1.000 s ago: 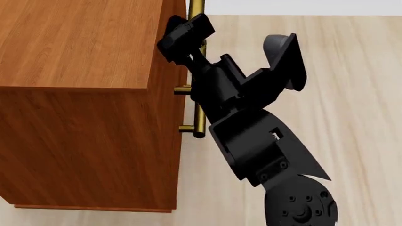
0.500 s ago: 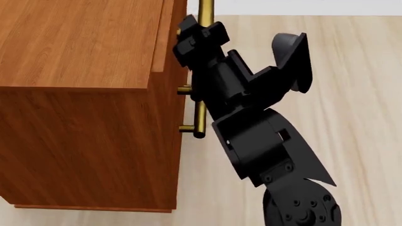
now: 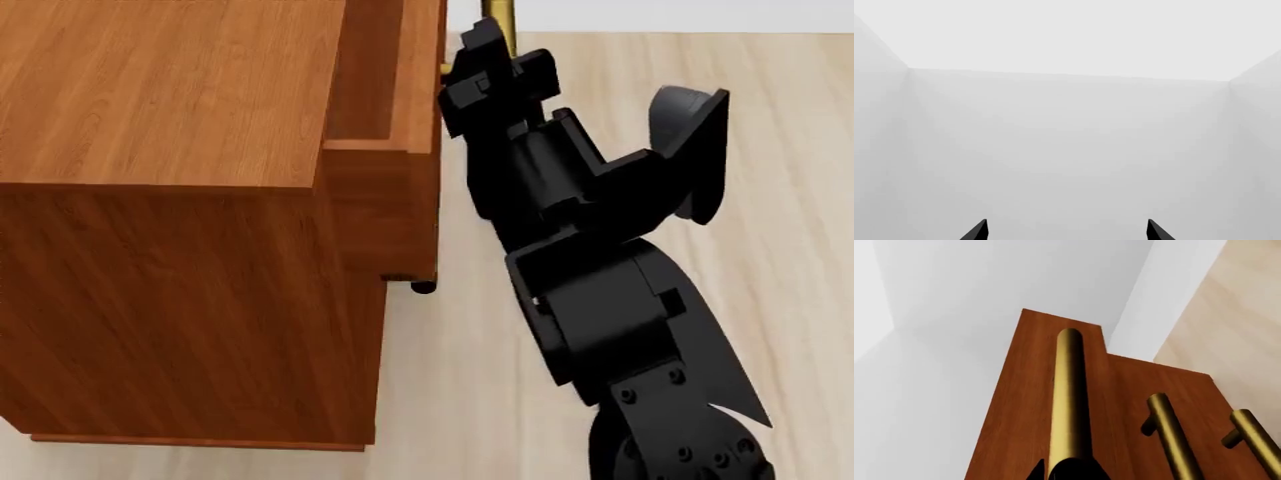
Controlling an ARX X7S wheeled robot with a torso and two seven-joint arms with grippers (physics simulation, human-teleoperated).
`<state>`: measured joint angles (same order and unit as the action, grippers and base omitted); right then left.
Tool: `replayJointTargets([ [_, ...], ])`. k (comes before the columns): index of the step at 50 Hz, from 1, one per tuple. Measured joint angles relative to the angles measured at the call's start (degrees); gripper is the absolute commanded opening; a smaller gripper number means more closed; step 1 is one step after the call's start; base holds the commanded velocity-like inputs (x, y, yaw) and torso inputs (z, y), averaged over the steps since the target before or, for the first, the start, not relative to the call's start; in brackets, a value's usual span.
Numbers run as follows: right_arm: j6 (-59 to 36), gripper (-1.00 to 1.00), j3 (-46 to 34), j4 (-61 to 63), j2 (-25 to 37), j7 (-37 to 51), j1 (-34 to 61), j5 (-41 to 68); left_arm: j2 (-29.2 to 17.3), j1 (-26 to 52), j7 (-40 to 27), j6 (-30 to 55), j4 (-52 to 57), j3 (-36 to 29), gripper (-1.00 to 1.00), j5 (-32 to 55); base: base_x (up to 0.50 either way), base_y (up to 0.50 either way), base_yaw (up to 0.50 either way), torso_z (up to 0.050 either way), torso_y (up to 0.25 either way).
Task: Close the bottom drawer of the cabinet and open the top drawer.
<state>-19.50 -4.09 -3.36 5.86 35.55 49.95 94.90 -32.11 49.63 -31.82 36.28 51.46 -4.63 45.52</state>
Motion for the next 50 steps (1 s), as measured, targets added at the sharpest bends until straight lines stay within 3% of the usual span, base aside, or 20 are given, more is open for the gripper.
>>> replayJointTargets([
  [41, 5.5, -1.0, 3.5, 1.5, 4.5, 1.8, -1.9, 7.8, -0.5, 1.7, -1.0, 0.0, -0.1, -0.6, 1.0, 1.1, -0.01, 0.0, -0.01, 0.002, 0.006],
  [50, 5.4, -1.0, 5.5, 2.3, 5.2, 1.2, -2.9, 5.0, -0.5, 1.8, -1.2, -0.1, -0.1, -0.8, 1.0, 1.1, -0.01, 0.0, -0.01, 0.001, 0.006],
])
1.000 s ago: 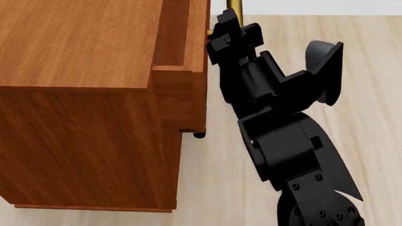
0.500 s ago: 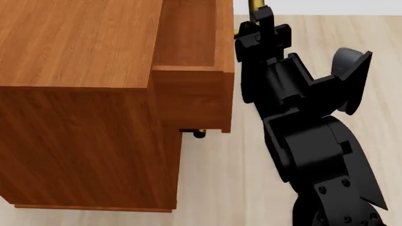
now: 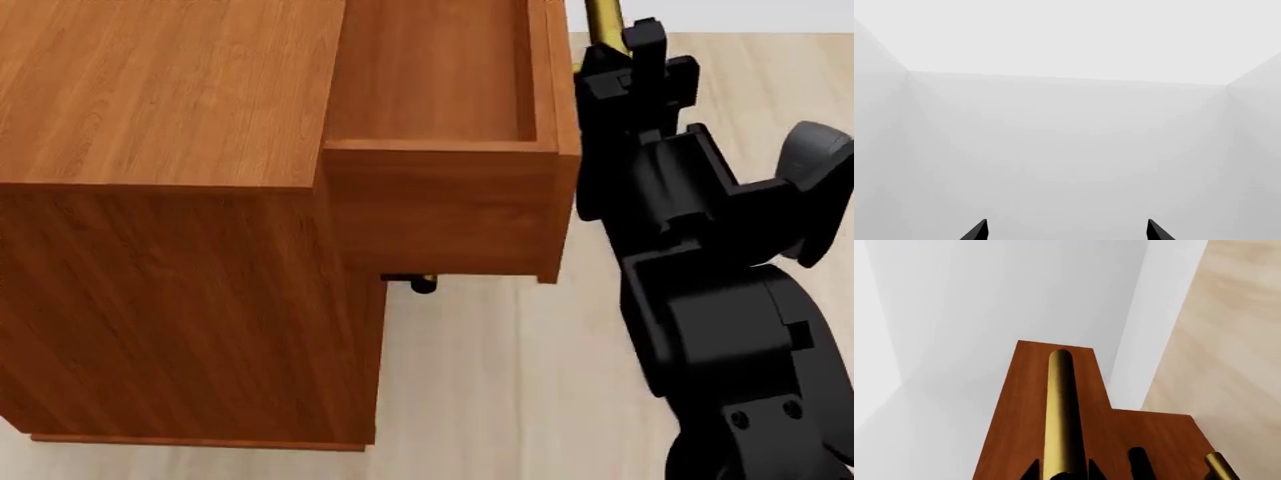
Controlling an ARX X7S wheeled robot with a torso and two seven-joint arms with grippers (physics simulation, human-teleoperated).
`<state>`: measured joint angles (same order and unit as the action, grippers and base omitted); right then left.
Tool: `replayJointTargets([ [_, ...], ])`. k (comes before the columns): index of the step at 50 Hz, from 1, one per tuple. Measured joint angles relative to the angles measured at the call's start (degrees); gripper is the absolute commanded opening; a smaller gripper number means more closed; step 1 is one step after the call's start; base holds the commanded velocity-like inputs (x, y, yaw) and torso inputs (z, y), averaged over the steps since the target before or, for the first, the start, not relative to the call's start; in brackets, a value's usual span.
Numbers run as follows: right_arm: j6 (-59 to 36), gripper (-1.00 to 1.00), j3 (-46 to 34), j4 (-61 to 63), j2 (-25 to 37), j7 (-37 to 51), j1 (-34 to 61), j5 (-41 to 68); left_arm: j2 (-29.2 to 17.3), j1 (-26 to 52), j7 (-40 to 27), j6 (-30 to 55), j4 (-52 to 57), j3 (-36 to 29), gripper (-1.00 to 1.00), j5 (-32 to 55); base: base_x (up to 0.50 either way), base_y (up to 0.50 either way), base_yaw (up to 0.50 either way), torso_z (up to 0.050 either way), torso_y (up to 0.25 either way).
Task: Close the bottom drawer of the cabinet and open the top drawer.
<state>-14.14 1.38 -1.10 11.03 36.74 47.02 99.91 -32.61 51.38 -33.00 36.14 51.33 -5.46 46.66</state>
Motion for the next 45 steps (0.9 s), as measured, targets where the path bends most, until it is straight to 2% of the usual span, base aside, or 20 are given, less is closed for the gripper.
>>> replayJointTargets([
  [15, -0.3, -1.0, 1.1, 0.4, 0.2, -0.9, -0.6, -3.1, -0.3, -0.2, -0.3, -0.3, 0.1, -0.1, 1.0, 0.1, -0.01, 0.0, 0.0, 0.001, 0.004],
  [16, -0.3, 1.0, 1.1, 0.5, 0.2, -0.9, -0.6, -3.3, -0.3, -0.2, -0.2, -0.4, 0.1, -0.1, 1.0, 0.1, -0.02, 0.0, 0.0, 0.0, 0.01],
  [45, 0.2, 1.0, -0.2, 5.1, 2.0, -2.6, -1.6, -3.8, -0.5, 0.1, -0.6, -0.8, -0.2, -0.8, 1.0, 0.1, 0.0, 0.0, 0.0, 0.0, 0.001],
])
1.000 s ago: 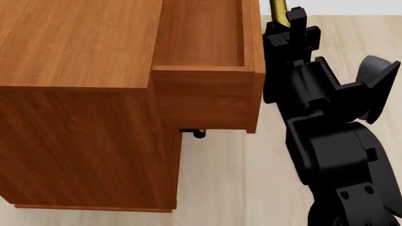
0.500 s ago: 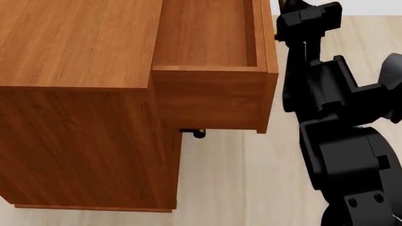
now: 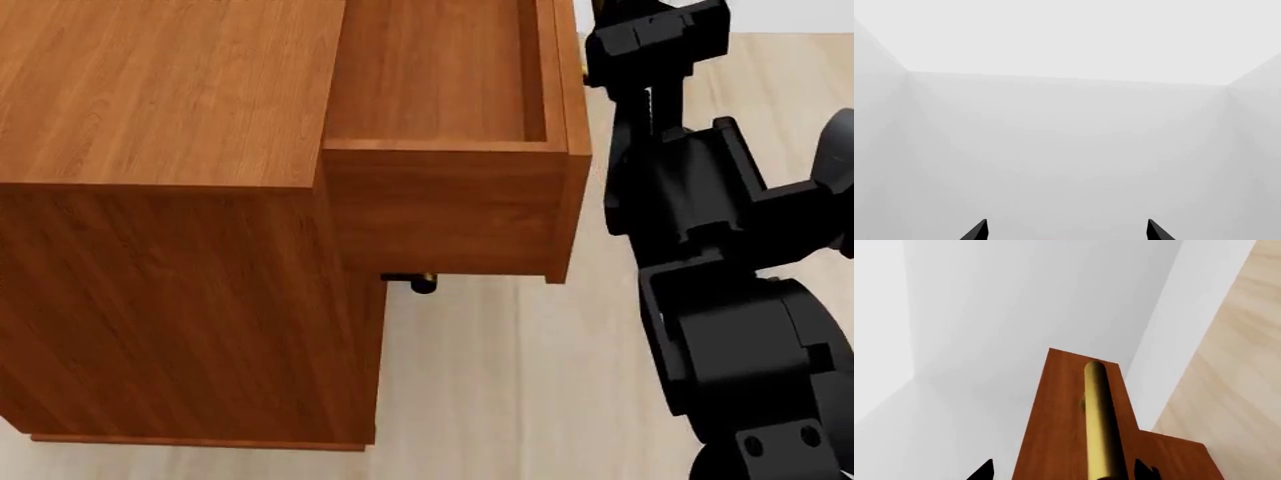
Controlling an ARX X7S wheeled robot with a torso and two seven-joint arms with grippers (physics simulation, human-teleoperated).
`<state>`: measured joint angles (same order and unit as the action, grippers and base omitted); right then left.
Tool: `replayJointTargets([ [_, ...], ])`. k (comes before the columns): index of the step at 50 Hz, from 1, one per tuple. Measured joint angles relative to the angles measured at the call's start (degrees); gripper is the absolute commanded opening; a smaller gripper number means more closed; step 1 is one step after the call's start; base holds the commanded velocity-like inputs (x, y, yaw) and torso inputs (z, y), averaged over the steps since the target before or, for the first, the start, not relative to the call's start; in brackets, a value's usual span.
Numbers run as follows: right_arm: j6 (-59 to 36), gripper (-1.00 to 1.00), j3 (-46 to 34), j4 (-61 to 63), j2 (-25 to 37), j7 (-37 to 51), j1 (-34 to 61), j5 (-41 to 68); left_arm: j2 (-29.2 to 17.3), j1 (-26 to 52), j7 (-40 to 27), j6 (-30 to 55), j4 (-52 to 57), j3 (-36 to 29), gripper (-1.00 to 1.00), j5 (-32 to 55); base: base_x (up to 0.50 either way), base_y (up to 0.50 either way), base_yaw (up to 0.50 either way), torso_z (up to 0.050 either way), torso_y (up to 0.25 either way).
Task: Close the bottom drawer of the cabinet and open the top drawer.
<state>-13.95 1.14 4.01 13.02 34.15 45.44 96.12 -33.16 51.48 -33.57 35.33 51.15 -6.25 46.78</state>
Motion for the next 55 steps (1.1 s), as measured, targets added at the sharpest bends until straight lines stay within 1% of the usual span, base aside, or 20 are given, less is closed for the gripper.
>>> replayJointTargets([
  [13, 0.8, 1.0, 0.3, -0.3, 0.3, -1.0, -0.4, 0.0, 0.0, 0.6, -0.2, 0.1, -0.2, -0.4, 1.0, 0.2, 0.0, 0.0, 0.0, 0.0, 0.0],
  [39, 3.3, 1.0, 2.4, 0.8, 2.1, 0.2, -2.6, -0.7, -0.5, 1.2, -0.8, 0.0, 0.0, -0.5, 1.0, 0.9, 0.0, 0.0, 0.0, 0.0, 0.0],
  [48, 3.0, 1.0, 2.4, 3.0, 5.1, 2.4, -3.0, -3.2, -0.6, 1.2, -1.0, -0.1, 0.0, -0.7, 1.0, 1.0, 0.0, 0.0, 0.0, 0.001, 0.0],
  [55, 0.7, 1.0, 0.7, 5.1, 9.5, 5.3, -1.9, -6.9, -0.5, 1.1, -1.0, -0.3, 0.0, -1.0, 1.0, 0.8, 0.0, 0.0, 0.0, 0.0, 0.0],
])
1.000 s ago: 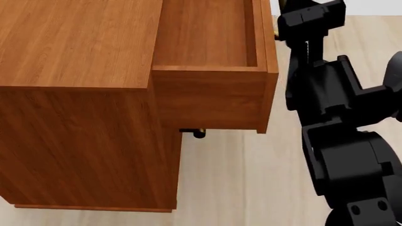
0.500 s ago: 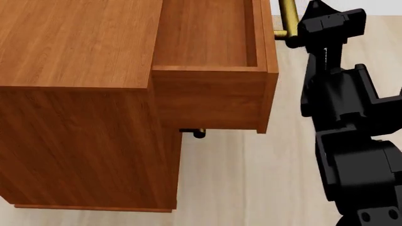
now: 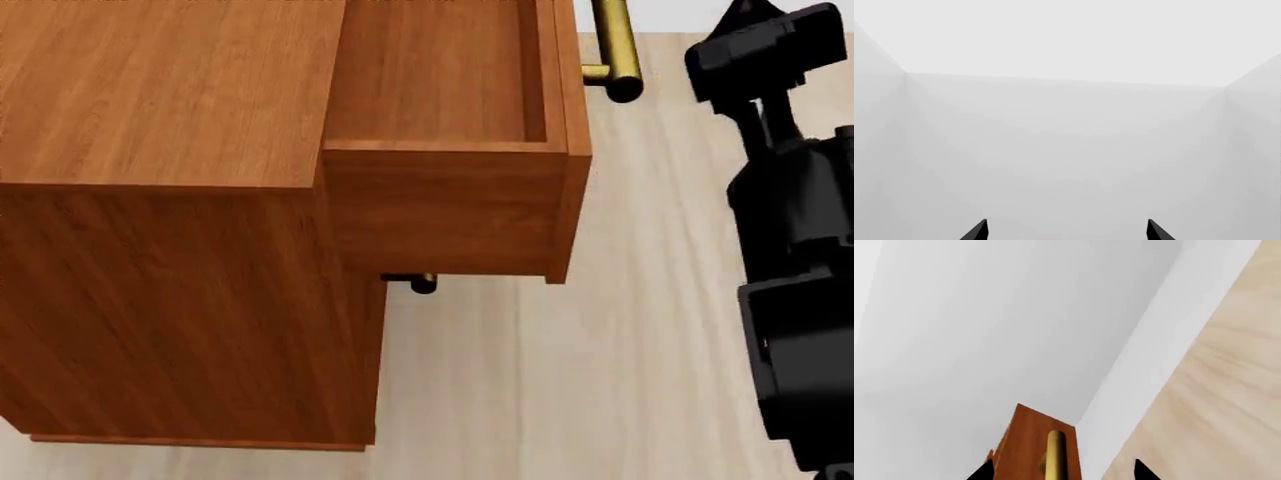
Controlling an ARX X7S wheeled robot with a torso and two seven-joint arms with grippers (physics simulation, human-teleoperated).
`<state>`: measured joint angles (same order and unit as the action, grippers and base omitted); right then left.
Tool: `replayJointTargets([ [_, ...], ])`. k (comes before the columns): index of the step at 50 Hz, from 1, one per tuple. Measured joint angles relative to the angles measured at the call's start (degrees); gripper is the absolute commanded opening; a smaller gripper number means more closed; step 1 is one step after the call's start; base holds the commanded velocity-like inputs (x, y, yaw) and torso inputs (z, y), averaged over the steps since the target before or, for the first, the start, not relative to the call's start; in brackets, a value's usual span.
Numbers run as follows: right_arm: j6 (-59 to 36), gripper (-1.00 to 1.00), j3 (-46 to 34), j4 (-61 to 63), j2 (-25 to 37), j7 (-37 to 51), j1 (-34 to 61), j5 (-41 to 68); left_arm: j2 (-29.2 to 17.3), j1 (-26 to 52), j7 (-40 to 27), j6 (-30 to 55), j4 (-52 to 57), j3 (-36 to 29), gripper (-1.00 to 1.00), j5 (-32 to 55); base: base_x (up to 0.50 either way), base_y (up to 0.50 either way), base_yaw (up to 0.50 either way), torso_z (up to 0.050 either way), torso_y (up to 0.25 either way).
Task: Close the bottom drawer of the cabinet and open the top drawer.
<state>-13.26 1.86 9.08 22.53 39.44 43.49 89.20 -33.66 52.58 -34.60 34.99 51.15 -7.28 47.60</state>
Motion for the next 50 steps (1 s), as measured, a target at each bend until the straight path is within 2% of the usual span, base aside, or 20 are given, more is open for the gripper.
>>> replayJointTargets([
  [12, -8.0, 1.0, -5.8, 1.9, 8.9, 4.1, 5.7, -6.6, 0.0, -0.1, -0.1, -0.2, 0.0, -0.4, 1.0, -0.1, 0.0, 0.0, 0.0, 0.0, 0.0],
  [23, -16.1, 1.0, -11.8, 2.0, 14.4, 4.6, 12.9, -10.5, -0.2, 0.0, -0.3, -0.3, 0.1, -0.6, 1.0, 0.1, 0.0, 0.0, 0.0, 0.0, 0.0],
  [50, -37.1, 1.0, -28.9, 0.2, 17.8, -4.4, 36.3, -17.4, -0.7, 0.0, -0.6, -0.8, 0.1, -0.7, 1.0, 0.5, 0.0, 0.0, 0.0, 0.0, 0.0],
])
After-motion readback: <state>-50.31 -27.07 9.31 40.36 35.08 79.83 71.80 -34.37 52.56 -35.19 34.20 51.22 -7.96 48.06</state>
